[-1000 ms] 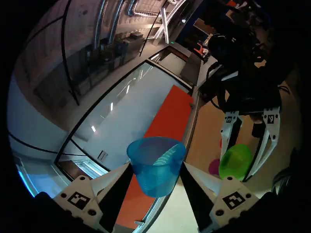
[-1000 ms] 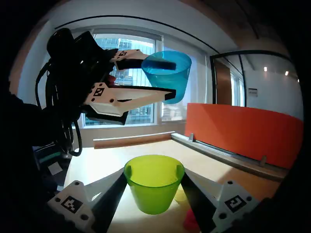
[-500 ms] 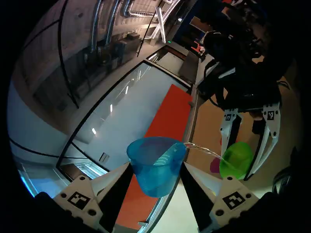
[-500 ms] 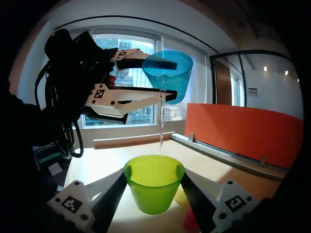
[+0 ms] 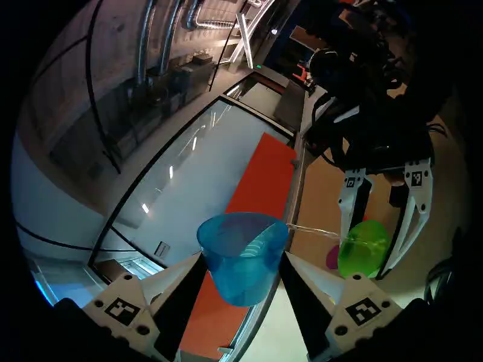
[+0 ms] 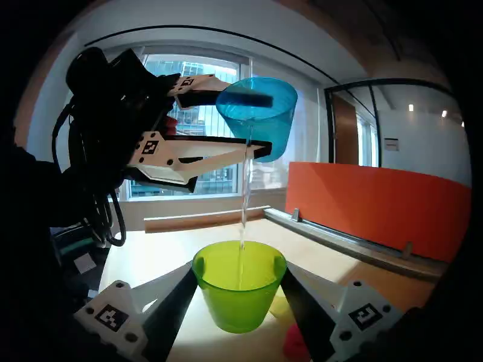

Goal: Pour water

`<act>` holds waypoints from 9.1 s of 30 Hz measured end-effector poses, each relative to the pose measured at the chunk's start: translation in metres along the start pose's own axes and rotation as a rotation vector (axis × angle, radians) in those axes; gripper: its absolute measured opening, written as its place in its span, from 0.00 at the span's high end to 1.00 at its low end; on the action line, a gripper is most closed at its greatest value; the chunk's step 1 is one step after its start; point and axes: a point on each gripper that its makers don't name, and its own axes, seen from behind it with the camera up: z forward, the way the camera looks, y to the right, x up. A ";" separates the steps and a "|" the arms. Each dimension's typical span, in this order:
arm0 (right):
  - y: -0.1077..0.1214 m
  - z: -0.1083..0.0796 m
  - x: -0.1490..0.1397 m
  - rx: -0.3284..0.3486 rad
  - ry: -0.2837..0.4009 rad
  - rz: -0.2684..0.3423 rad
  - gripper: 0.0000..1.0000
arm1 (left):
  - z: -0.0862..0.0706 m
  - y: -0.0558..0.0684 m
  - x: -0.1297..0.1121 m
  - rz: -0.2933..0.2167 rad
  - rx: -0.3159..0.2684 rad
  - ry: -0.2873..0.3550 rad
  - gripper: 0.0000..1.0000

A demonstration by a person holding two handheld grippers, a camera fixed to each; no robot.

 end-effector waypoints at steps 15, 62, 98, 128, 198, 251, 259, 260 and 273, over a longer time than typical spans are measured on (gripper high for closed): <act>0.005 -0.004 0.003 -0.006 0.015 0.000 0.09 | 0.005 -0.005 0.006 0.053 0.007 0.003 0.19; 0.009 -0.007 0.012 -0.016 0.029 -0.011 0.10 | 0.003 -0.009 0.012 0.175 0.034 0.003 0.20; 0.009 -0.012 0.015 -0.022 0.039 -0.015 0.10 | 0.000 -0.020 0.025 0.333 0.067 0.009 0.19; 0.007 -0.011 0.017 -0.024 0.040 -0.024 0.10 | 0.001 -0.019 0.032 0.458 0.090 0.012 0.19; 0.016 -0.017 0.023 -0.049 0.066 -0.013 0.10 | 0.007 -0.011 0.016 -0.140 0.032 0.025 0.20; 0.032 -0.044 0.024 -0.118 0.060 0.021 0.10 | -0.005 0.017 -0.053 -0.935 -0.054 0.009 0.19; 0.045 -0.064 0.027 -0.162 0.055 0.015 0.10 | -0.015 0.027 -0.068 -0.963 -0.052 -0.004 0.19; 0.046 -0.066 0.027 -0.165 0.053 0.015 0.10 | -0.016 0.028 -0.070 -0.966 -0.053 -0.005 0.19; 0.053 -0.083 0.020 -0.206 0.027 0.010 0.10 | -0.029 0.051 -0.086 -0.948 -0.060 -0.026 0.19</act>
